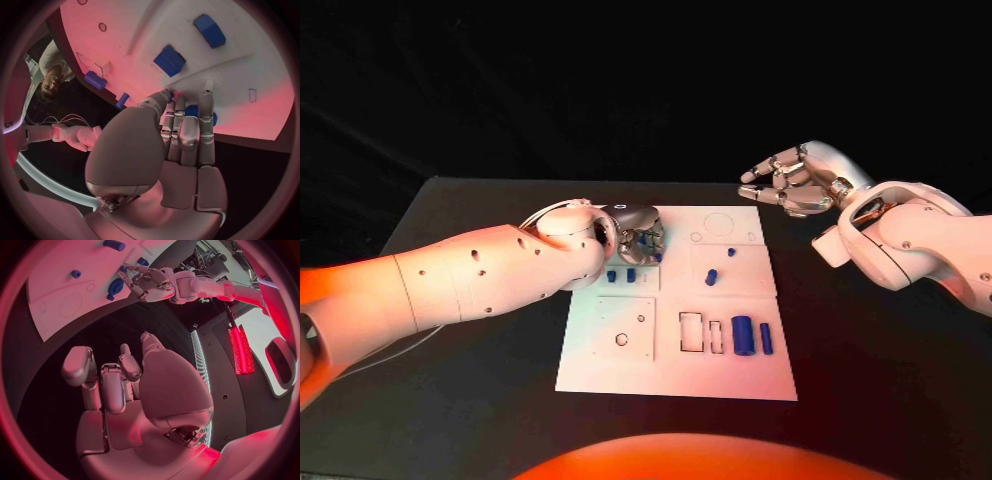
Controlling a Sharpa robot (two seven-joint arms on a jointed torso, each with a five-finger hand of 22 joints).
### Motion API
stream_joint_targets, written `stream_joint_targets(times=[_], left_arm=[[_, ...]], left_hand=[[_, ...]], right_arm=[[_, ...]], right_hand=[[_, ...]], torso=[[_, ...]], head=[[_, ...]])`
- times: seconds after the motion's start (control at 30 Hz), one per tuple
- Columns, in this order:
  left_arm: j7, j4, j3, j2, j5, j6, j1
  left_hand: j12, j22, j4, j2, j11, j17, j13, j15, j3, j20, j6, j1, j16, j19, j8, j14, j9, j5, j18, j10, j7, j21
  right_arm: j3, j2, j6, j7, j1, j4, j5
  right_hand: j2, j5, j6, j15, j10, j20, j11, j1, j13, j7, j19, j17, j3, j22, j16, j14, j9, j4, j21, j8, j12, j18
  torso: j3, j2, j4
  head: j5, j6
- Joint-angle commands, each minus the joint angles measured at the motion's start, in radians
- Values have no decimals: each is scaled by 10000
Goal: Assemble the parts on the task board
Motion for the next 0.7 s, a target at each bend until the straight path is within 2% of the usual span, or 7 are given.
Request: stream_joint_targets(times=[0.03, 0.23, 0.3, 0.5, 0.7], left_arm=[[3, 238, 100, -147, 303, -101, 8], [-98, 796, 308, -619, 427, -136, 52], [-143, 967, 348, -789, 454, -133, 74], [-246, 1298, 413, -1239, 543, -102, 105], [-319, 1334, 427, -1547, 638, 9, 108]], left_hand=[[6, 25, 49, 7, -5, 13, 5, 16, -2, 0, 82, -132, 39, 101, -52, 76, 11, -12, 1, 85, 5, 56], [0, 65, 45, -1, -10, 41, 7, 12, -7, -4, 100, -139, 53, 136, -55, 95, 12, -11, -7, 101, 1, 81], [-2, 68, 45, -3, -11, 42, 8, 11, -8, -5, 105, -141, 55, 140, -56, 98, 13, -11, -7, 106, 0, 83], [-8, 79, 43, -8, -17, 40, 10, 7, -11, -8, 122, -147, 59, 153, -58, 105, 14, -10, -10, 122, -7, 90], [-12, 97, 40, -11, -21, 32, 11, 3, -13, -10, 136, -150, 59, 170, -60, 108, 15, -9, -14, 135, -13, 102]], right_arm=[[2, 4, 19, 81, -5, -32, -57], [2, 1, 12, 82, -5, -85, -57], [2, 1, 11, 81, -5, -94, -57], [2, -1, 12, 81, -5, -111, -57], [1, -12, 13, 81, -5, -115, -57]], right_hand=[[96, 58, -41, -76, 18, -50, -24, 29, 10, -19, -27, 293, -9, -17, -30, 496, -10, -69, -68, 36, -1, 205], [103, 59, -20, -78, 19, -51, -28, 31, 7, -24, -23, 289, -7, -14, -35, 496, -6, -75, -70, 57, 0, 204], [103, 59, -20, -78, 19, -51, -28, 31, 7, -24, -23, 289, -7, -14, -35, 496, -6, -75, -70, 57, 0, 204], [103, 59, -20, -78, 19, -51, -28, 31, 7, -24, -23, 289, -7, -14, -35, 496, -6, -75, -70, 57, 0, 204], [103, 59, -20, -78, 19, -51, -28, 31, 7, -24, -23, 289, -7, -14, -35, 496, -6, -75, -70, 57, 0, 204]], torso=[[4, -8, 8], [4, -8, 15], [3, -5, 11], [-5, 2, 6], [-1, 8, 0]], head=[[9, 37], [42, 75], [64, 74], [77, 101], [77, 101]])
